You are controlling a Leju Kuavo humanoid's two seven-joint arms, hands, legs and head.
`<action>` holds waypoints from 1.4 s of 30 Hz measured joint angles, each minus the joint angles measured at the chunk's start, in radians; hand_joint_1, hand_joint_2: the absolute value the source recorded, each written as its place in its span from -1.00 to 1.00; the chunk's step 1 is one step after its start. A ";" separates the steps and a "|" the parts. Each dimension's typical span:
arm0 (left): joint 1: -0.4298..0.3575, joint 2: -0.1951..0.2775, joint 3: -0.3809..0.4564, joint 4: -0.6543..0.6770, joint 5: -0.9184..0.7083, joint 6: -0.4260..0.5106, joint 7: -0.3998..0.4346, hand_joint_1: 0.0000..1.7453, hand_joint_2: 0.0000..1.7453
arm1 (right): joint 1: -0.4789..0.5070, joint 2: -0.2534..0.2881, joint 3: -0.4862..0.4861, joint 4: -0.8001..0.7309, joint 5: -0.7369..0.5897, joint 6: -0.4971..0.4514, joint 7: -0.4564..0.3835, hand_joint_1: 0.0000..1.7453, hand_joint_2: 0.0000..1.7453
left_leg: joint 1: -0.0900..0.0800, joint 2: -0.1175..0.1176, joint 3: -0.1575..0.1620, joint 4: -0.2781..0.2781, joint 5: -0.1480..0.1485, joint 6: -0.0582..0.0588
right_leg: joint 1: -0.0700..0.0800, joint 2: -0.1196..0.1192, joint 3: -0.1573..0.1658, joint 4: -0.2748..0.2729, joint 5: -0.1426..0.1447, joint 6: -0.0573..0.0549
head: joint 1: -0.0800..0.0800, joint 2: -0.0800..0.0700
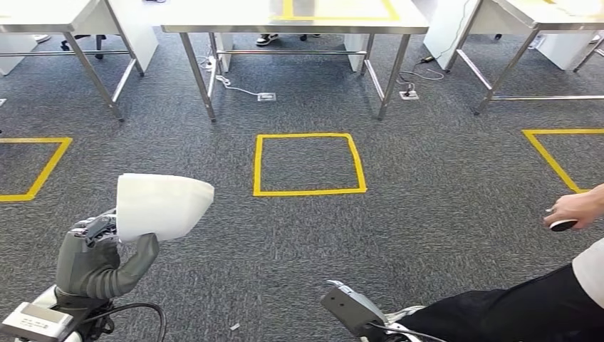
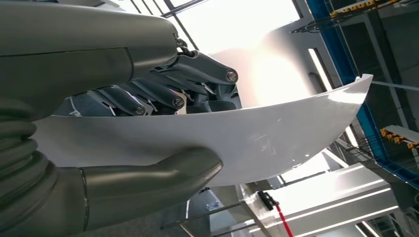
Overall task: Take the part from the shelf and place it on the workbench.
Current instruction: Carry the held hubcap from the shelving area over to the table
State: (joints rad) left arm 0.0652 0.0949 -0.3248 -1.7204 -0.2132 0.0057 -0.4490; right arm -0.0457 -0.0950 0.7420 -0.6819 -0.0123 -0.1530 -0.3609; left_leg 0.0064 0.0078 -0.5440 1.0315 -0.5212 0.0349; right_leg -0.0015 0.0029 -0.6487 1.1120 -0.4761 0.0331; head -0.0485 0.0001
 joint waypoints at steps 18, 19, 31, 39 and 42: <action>-0.012 -0.002 -0.018 0.012 0.008 -0.001 -0.003 1.00 1.00 | 0.015 -0.008 0.000 0.000 -0.018 -0.036 0.000 -1.00 -1.00 | 0.005 -0.005 -0.059 0.011 0.055 -0.038 | -0.004 0.012 0.126 -0.102 -0.052 -0.012 | 0.000 0.000; -0.012 -0.002 -0.019 0.012 0.009 -0.001 -0.003 1.00 1.00 | 0.017 -0.008 0.000 0.000 -0.019 -0.039 0.000 -1.00 -1.00 | 0.003 -0.006 -0.059 0.007 0.052 -0.029 | -0.004 0.012 0.127 -0.104 -0.054 -0.006 | 0.002 0.000; 0.018 -0.003 -0.022 -0.006 0.013 -0.002 -0.011 1.00 1.00 | 0.063 -0.021 0.005 -0.011 -0.037 -0.066 0.000 -1.00 -1.00 | 0.003 -0.005 -0.003 -0.001 0.006 -0.006 | -0.003 -0.015 0.024 -0.026 -0.001 0.003 | 0.005 0.000; 0.024 -0.004 -0.024 -0.012 0.013 0.000 -0.015 1.00 1.00 | 0.045 -0.023 0.012 -0.022 -0.042 -0.061 0.024 -1.00 -1.00 | 0.000 0.001 -0.042 0.116 -0.074 -0.046 | -0.005 0.001 0.066 -0.100 0.002 -0.041 | 0.002 0.000; 0.027 -0.004 -0.025 -0.007 0.013 0.000 -0.015 1.00 1.00 | 0.038 -0.023 0.016 -0.022 -0.036 -0.055 0.030 -1.00 -1.00 | 0.002 -0.002 -0.143 0.273 -0.112 -0.050 | -0.005 0.018 0.078 -0.099 -0.009 -0.044 | 0.001 0.000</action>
State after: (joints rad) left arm 0.0922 0.0913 -0.3501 -1.7275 -0.2003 0.0057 -0.4639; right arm -0.0081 -0.1184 0.7583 -0.7038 -0.0485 -0.2084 -0.3305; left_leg 0.0080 0.0054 -0.6867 1.3045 -0.6333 -0.0153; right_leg -0.0060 0.0214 -0.5703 1.0125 -0.4852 -0.0113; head -0.0472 0.0002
